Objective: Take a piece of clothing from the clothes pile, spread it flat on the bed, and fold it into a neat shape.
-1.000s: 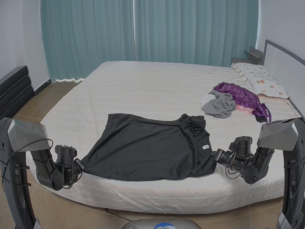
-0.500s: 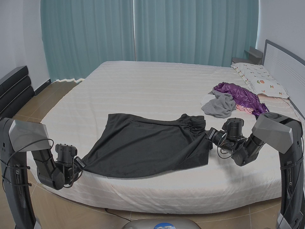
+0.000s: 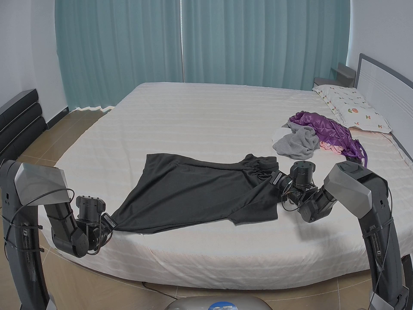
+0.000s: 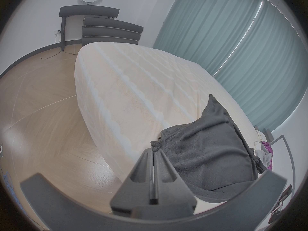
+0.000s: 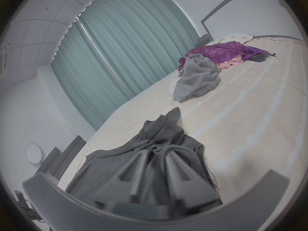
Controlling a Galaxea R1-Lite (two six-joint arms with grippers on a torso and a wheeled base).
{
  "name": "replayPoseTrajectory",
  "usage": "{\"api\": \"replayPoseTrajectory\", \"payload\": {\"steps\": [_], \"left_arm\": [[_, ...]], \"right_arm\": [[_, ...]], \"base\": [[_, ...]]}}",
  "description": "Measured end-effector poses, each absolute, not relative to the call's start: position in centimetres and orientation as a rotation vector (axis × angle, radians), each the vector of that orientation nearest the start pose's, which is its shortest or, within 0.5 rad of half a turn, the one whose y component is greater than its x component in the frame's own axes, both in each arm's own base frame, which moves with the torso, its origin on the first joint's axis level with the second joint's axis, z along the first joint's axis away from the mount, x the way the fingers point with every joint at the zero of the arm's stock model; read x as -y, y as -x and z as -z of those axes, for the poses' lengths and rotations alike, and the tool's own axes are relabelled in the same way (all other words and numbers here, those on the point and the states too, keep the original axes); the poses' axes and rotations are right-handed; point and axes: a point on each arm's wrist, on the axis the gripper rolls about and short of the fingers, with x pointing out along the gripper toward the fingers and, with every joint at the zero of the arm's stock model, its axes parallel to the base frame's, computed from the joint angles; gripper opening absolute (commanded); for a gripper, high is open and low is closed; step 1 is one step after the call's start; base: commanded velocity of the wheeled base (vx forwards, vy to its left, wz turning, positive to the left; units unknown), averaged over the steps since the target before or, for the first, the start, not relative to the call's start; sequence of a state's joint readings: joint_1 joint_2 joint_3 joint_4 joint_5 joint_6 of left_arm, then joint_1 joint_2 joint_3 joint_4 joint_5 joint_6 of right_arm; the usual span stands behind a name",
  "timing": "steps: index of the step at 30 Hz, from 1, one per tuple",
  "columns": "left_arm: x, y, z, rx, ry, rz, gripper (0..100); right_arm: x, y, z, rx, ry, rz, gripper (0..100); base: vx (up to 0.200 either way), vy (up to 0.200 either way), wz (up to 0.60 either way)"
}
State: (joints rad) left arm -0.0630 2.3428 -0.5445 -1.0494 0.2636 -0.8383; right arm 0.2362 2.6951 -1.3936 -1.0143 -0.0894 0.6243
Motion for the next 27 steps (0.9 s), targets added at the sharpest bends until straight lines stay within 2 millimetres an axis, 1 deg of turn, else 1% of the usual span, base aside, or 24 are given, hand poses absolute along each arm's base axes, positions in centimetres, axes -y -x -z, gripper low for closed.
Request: {"api": "replayPoseTrajectory", "payload": {"steps": [5, 9, 12, 16, 20, 23, 27], "left_arm": [[1.4, -31.7, 4.3, -0.613, 0.674, -0.487, 0], [1.4, -31.7, 4.3, -0.615, 0.674, -0.488, 0], [1.4, -31.7, 4.3, -0.615, 0.674, -0.487, 0], [1.4, -31.7, 4.3, -0.615, 0.674, -0.488, 0], [1.4, -31.7, 4.3, -0.616, 0.673, -0.488, 0], [1.4, -31.7, 4.3, -0.616, 0.673, -0.488, 0], [1.4, -31.7, 4.4, -0.617, 0.673, -0.489, 0]], "right_arm": [[-11.1, -47.3, 5.2, -0.332, -0.572, -0.05, 100], [-10.7, -46.1, 4.9, -0.372, -0.57, -0.056, 100], [-10.4, -44.6, 3.9, -0.41, -0.569, -0.072, 100], [-9.9, -42.3, 2.6, -0.468, -0.567, -0.089, 100], [-9.5, -39.9, 2.2, -0.537, -0.565, -0.108, 100], [-9.6, -38.2, 2.5, -0.598, -0.562, -0.124, 100], [-10.0, -36.9, 3.7, -0.663, -0.55, -0.128, 100]], "base": [[0.0, 0.0, 0.0], [0.0, 0.0, 0.0], [0.0, 0.0, 0.0], [0.0, 0.0, 0.0], [0.0, 0.0, 0.0], [0.0, 0.0, 0.0], [0.0, 0.0, 0.0]]}}
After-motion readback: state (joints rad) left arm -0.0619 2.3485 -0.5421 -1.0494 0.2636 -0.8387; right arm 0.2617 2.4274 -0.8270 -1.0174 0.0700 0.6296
